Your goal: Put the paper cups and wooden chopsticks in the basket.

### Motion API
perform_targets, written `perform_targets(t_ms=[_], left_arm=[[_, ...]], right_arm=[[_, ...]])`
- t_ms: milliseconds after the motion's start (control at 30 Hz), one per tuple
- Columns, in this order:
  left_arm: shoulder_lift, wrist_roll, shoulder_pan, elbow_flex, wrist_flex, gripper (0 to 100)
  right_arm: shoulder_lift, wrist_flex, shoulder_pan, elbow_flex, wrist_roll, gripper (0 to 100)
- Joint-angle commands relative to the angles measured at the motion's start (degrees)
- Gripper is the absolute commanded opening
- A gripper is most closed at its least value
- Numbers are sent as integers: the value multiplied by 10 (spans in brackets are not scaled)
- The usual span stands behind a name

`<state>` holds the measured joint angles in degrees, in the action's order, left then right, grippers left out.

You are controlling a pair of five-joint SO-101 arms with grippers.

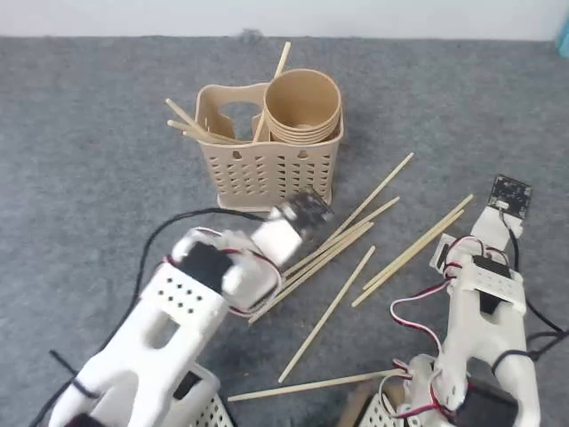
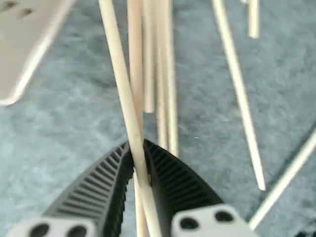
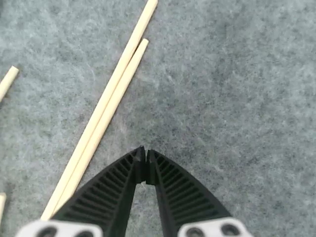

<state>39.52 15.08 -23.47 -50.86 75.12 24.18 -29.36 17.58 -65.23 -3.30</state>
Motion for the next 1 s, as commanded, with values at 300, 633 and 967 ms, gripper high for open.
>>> perform_targets(t_ms=[300, 633, 967], left_arm=[[27, 0, 79, -18, -147, 15], [28, 1, 79, -112, -290, 15], [28, 1, 79, -55, -283, 15]], right_arm=[[1, 8, -7, 32, 9, 9], [1, 9, -7, 32, 9, 9], [1, 11, -7, 32, 9, 9]])
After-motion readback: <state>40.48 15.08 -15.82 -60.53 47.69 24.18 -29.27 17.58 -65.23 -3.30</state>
